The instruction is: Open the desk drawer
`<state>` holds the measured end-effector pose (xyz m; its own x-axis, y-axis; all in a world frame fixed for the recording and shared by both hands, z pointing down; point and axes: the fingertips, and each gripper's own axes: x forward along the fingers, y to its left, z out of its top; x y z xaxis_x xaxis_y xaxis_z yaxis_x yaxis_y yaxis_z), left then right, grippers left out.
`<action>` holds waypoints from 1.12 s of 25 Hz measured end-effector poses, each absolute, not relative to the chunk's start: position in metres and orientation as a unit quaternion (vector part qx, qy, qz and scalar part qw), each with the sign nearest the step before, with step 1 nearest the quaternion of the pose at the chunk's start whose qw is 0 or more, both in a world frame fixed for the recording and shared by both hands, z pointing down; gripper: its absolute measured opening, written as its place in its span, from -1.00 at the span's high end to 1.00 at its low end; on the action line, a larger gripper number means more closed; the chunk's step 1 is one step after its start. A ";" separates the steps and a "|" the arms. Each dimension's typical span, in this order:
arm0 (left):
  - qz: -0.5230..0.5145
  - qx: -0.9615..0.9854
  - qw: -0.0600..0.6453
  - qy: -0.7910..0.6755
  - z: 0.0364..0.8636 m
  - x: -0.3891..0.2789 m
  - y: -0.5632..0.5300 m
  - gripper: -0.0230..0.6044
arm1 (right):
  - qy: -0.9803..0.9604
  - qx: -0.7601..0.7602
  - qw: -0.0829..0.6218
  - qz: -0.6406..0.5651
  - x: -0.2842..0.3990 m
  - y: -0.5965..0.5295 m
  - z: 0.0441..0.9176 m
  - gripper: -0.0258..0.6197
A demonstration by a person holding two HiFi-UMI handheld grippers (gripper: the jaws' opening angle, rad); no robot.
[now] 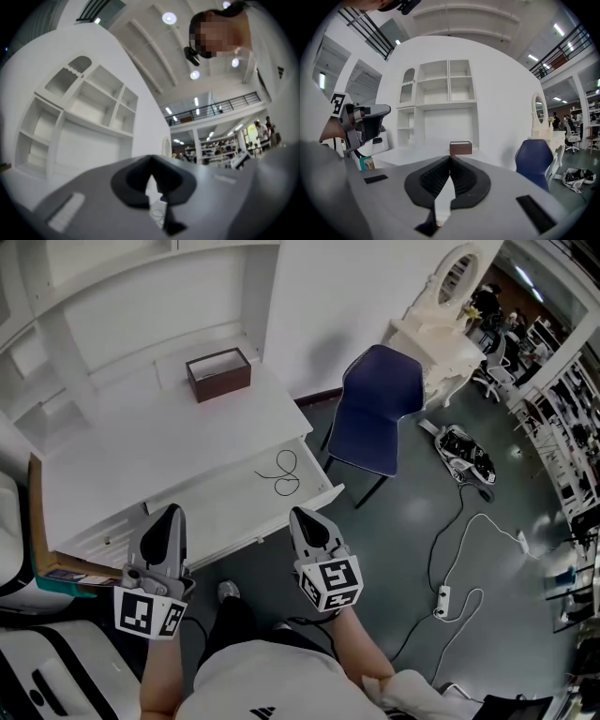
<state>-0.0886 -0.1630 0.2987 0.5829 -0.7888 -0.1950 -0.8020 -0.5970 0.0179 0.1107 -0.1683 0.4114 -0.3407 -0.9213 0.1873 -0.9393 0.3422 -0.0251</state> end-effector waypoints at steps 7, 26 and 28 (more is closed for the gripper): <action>0.091 -0.894 0.037 0.437 0.296 -0.075 -0.160 0.91 | -0.818 0.571 0.051 0.049 0.117 -0.161 0.376 0.92; 0.097 -0.892 0.036 0.440 0.284 -0.061 -0.150 0.91 | -0.801 0.598 0.013 0.000 0.149 -0.133 0.316 0.92; 0.098 -0.892 0.039 0.439 0.282 -0.060 -0.148 0.91 | -0.800 0.600 0.010 -0.006 0.151 -0.130 0.311 0.92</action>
